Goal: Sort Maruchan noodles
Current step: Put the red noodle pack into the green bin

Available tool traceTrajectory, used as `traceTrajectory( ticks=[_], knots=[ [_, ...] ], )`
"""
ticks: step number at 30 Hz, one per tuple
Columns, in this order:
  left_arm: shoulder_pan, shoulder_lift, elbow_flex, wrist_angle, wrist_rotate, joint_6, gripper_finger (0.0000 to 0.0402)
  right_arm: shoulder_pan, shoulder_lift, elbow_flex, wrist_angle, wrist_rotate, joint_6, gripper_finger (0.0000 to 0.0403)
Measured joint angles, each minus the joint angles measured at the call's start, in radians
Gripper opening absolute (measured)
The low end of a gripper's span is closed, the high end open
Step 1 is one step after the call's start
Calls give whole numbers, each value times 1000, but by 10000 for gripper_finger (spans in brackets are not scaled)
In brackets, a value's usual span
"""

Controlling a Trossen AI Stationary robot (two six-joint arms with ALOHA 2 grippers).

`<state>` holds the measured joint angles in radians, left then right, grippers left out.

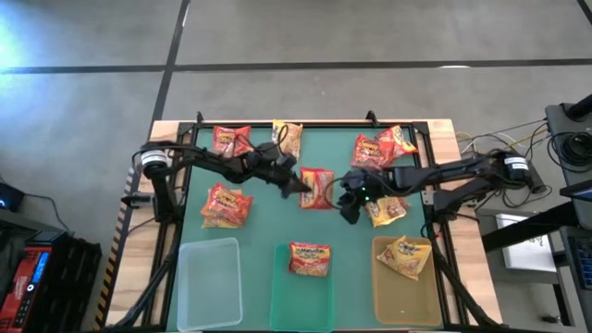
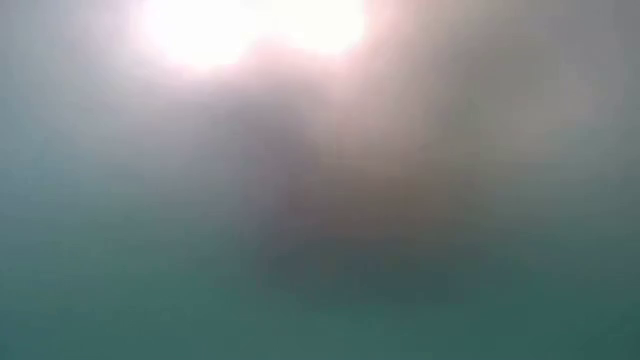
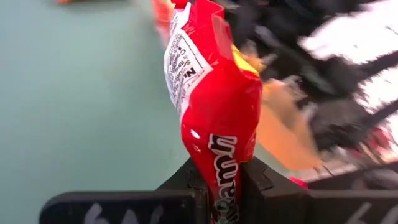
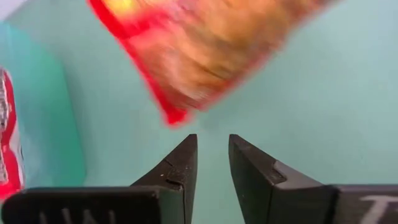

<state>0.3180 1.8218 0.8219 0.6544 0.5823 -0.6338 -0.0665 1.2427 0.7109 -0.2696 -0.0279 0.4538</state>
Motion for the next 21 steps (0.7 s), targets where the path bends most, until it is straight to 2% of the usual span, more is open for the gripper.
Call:
traceTrajectory(
  ticks=[6, 11, 17, 21],
  knots=[
    [-52, -97, 0, -14, 75, -3, 15, 34, -21, 0, -66, 2, 24, 74],
    [-172, -167, 0, -129, 94, 14, 15, 61, -8, -1, -77, 4, 82, 74],
    [-325, -260, 0, -286, 80, 57, 15, 84, 3, -1, -102, 2, 89, 73],
    [-399, -297, 0, -383, 15, 95, 15, 84, 3, -3, -102, 2, 107, 74]
  ],
)
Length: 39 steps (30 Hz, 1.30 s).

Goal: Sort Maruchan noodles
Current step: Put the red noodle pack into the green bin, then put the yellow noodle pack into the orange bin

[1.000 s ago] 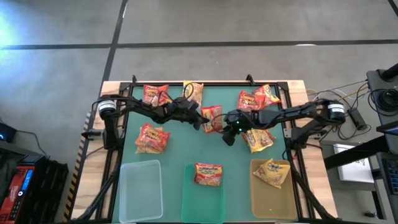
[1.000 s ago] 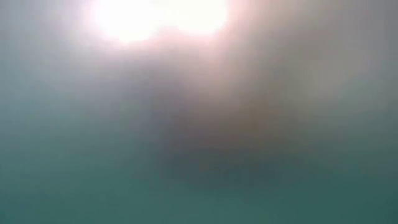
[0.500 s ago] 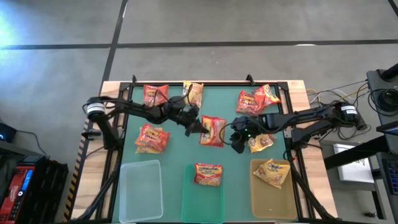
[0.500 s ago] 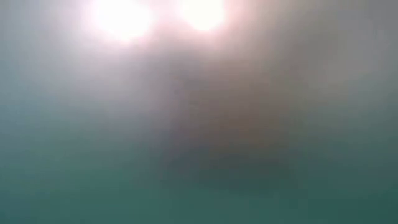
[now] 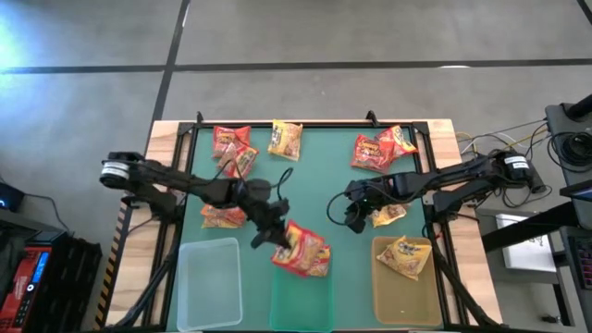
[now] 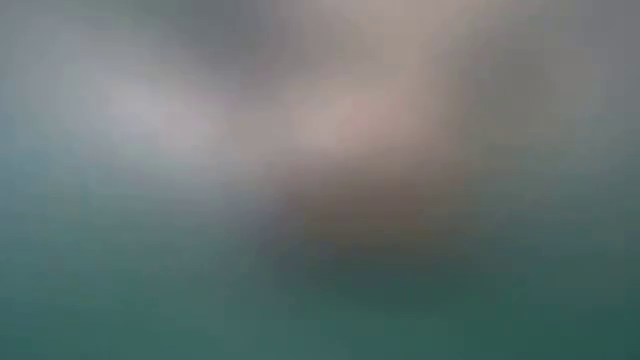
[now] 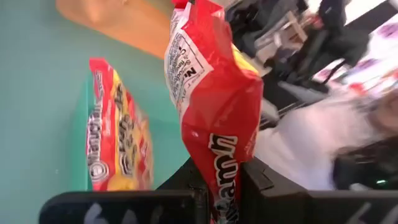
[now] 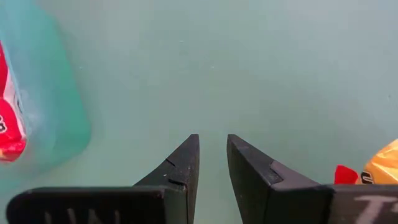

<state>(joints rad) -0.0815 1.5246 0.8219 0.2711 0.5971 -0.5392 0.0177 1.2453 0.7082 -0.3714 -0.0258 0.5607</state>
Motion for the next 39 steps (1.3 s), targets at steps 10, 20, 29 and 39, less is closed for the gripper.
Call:
traceTrajectory(
  ticks=[10, 20, 29, 39],
  knots=[
    [-96, 27, 0, -151, -188, 50, 16, 11, 0, -2, -4, -1, 78, 72],
    [-94, 29, 1, -154, -198, 81, 35, 11, 0, -2, -17, 0, 27, 79],
    [-99, 29, 38, -150, -272, 43, 121, 11, 0, -2, -20, 0, 23, 79],
    [-74, 30, 116, -203, -352, 139, 154, 9, -44, 118, -304, 39, 41, 71]
  ],
)
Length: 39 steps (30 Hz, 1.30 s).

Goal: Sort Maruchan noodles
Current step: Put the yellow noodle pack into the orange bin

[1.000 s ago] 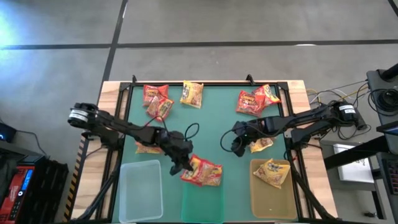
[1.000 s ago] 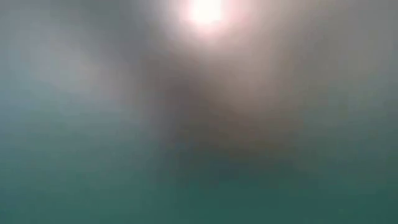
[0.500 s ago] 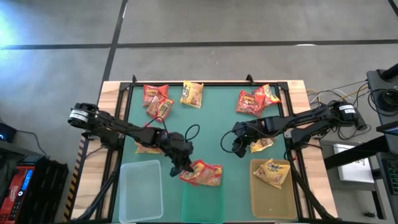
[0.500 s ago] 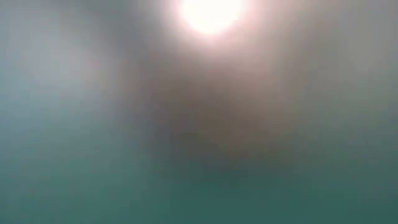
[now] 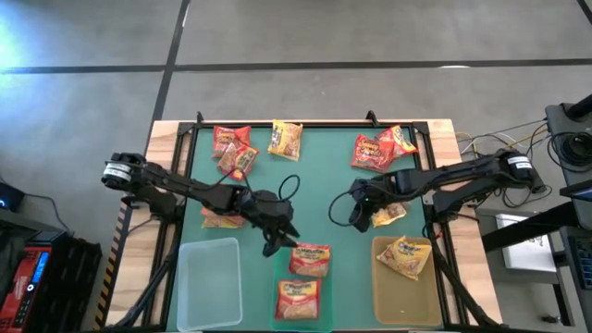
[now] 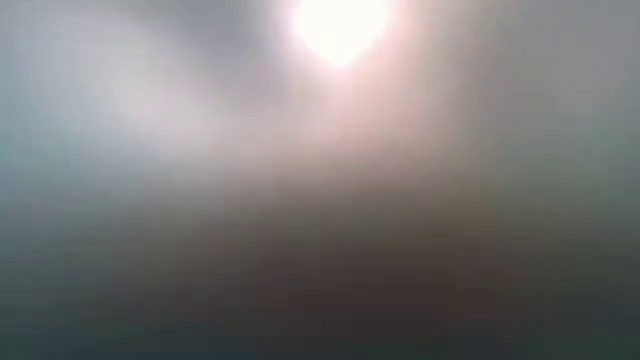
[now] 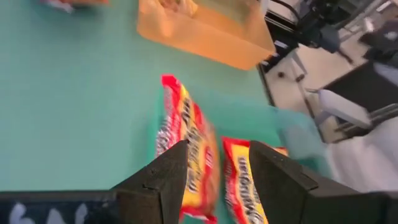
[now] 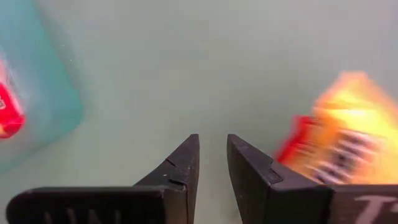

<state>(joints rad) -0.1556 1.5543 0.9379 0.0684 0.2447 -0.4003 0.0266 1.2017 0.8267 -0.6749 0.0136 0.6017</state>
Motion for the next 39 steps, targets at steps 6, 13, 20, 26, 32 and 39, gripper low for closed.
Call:
traceTrajectory(
  ticks=[6, 13, 20, 26, 32, 39],
  knots=[
    [1, 0, -11, -2, -202, 37, 151, 11, -37, 50, -111, 166, 5, 70],
    [3, 0, -35, -1, -265, 55, 150, 24, -52, 62, -265, 143, 81, 93],
    [43, 0, -116, 75, -287, 41, 150, 24, -88, 94, -482, 145, 214, 146],
    [88, 0, -174, 243, -288, 54, 150, 24, -135, 35, -524, 172, 370, 189],
    [137, 0, -170, 306, -289, 102, 150, 23, -190, -18, -492, 197, 454, 199],
    [176, 67, -169, 510, -331, 92, 150, 23, -212, -107, -357, 197, 462, 199]
  ],
)
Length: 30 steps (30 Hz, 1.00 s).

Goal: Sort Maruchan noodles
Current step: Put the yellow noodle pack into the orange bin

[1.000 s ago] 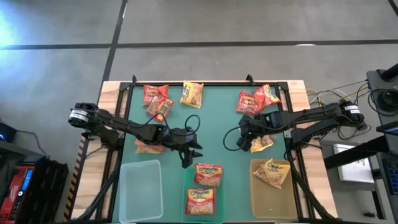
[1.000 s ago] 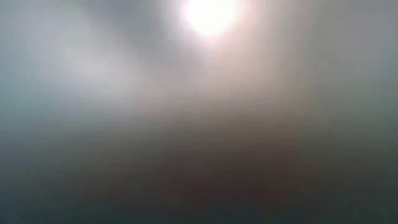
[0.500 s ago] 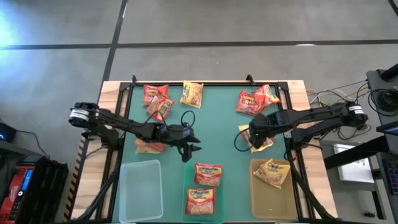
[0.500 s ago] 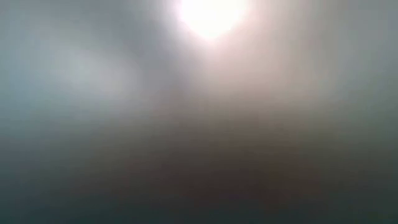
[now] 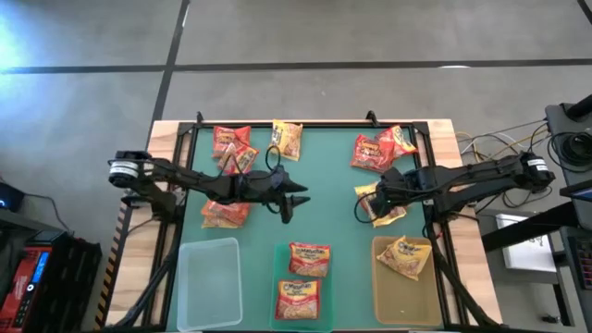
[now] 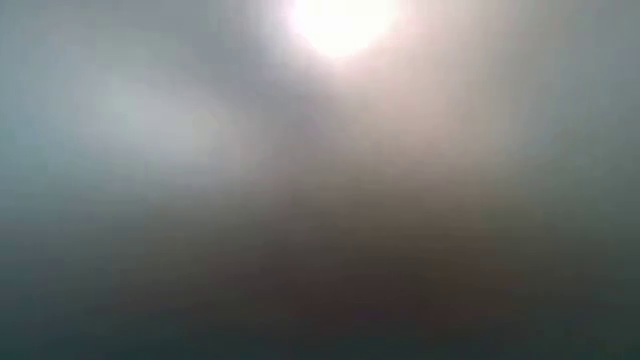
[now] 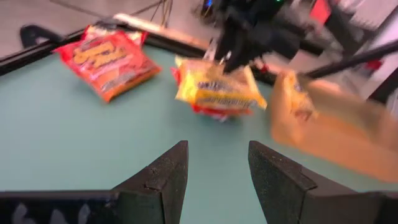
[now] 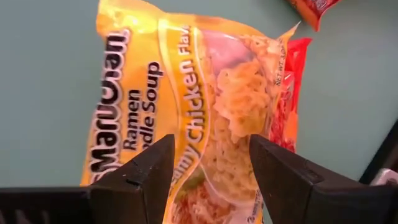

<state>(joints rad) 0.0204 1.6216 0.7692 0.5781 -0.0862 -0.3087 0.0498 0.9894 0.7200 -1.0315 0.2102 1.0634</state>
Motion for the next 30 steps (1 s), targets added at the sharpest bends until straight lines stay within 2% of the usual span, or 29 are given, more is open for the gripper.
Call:
traceTrajectory(
  ticks=[6, 15, 22, 28, 30],
  knots=[
    [38, 176, 68, 136, 96, -77, 150, 0, -4, -62, 42, -3, 1, 199],
    [65, 425, 315, 137, 268, -98, 150, 0, -3, -103, 54, 1, 0, 199],
    [103, 570, 496, 131, 290, -195, 150, 0, -4, -158, 55, 3, 0, 199],
    [129, 691, 654, 129, 445, -293, 150, 0, -4, -176, 103, 14, -41, 199],
    [133, 717, 696, 130, 464, -312, 150, 0, -4, -176, 135, 22, -67, 199]
  ],
)
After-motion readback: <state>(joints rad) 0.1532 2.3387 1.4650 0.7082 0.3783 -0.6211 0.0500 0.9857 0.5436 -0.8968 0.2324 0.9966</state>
